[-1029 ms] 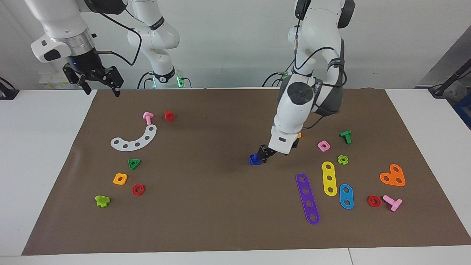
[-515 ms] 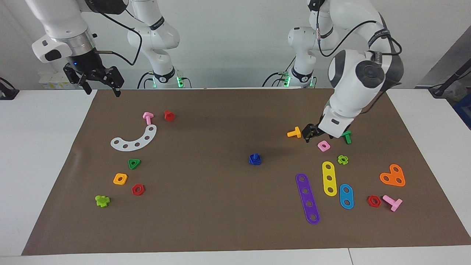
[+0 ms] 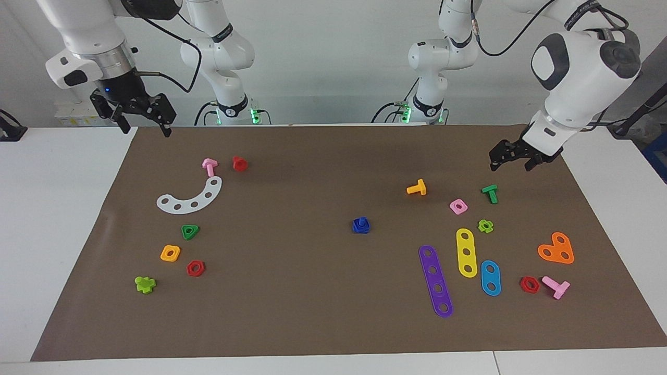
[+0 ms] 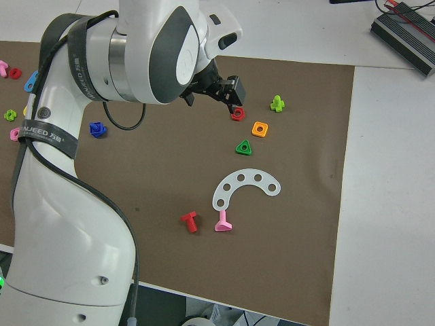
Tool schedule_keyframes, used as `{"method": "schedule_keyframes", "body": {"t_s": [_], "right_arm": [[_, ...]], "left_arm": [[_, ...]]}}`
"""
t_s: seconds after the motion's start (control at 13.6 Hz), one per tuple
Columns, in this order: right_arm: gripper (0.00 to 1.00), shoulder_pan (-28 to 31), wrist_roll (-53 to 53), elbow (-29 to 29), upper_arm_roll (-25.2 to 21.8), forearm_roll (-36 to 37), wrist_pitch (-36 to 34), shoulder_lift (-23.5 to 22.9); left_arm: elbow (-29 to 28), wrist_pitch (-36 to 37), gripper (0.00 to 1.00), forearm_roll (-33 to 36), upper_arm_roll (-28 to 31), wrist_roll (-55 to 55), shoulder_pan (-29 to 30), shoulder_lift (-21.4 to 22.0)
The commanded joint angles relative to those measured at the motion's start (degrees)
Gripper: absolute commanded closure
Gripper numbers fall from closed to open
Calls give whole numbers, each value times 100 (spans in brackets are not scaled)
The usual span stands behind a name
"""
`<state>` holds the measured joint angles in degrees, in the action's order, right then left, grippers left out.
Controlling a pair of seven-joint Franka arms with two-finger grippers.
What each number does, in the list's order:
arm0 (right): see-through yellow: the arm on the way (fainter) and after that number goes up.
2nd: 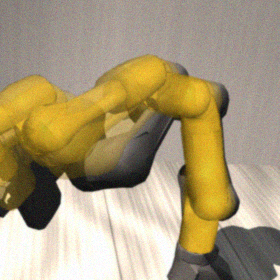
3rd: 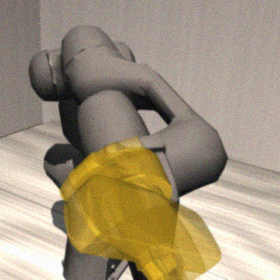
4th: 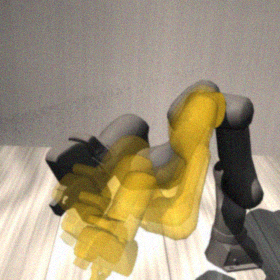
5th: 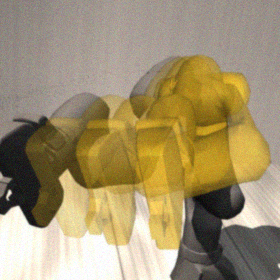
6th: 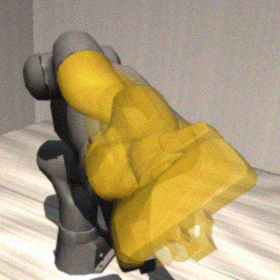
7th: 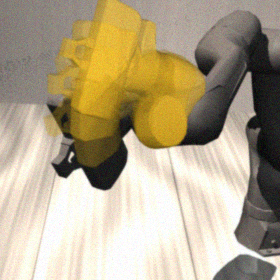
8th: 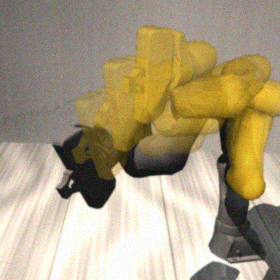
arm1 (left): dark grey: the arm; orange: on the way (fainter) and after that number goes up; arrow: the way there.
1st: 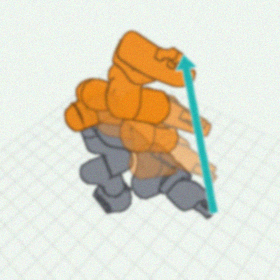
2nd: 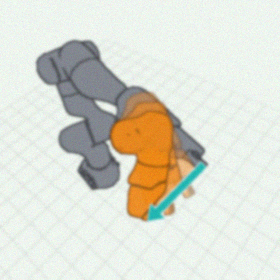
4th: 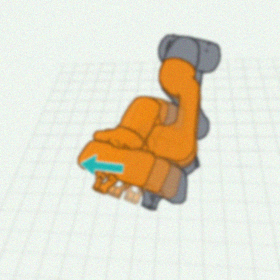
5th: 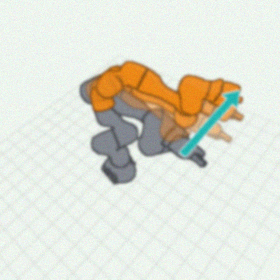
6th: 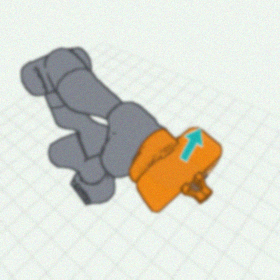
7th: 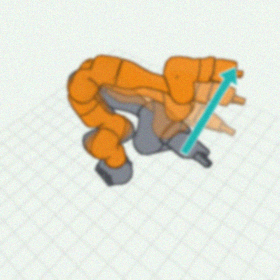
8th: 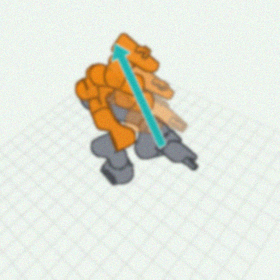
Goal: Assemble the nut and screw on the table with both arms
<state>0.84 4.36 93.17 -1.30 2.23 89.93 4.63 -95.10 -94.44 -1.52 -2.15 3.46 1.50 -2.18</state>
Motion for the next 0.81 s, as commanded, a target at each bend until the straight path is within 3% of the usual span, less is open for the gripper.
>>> {"method": "schedule_keyframes", "body": {"t_s": [0.0, 0.22, 0.37, 0.74], "right_arm": [[0, 22, -40, 184, 33, -92, 60, 161], [0, 13, -49, 193, 33, -92, 51, 161], [0, 13, -93, 202, 33, -92, 51, 170], [0, 13, -84, 254, 33, -92, 60, 205]], "left_arm": [[262, 258, 0, 37, -49, 14, 34, 148], [799, 733, 0, 168, -49, 5, 17, 104], [809, 708, 0, 485, -93, 14, -45, 130], [791, 646, 0, 336, -93, 5, -19, 139]]}}
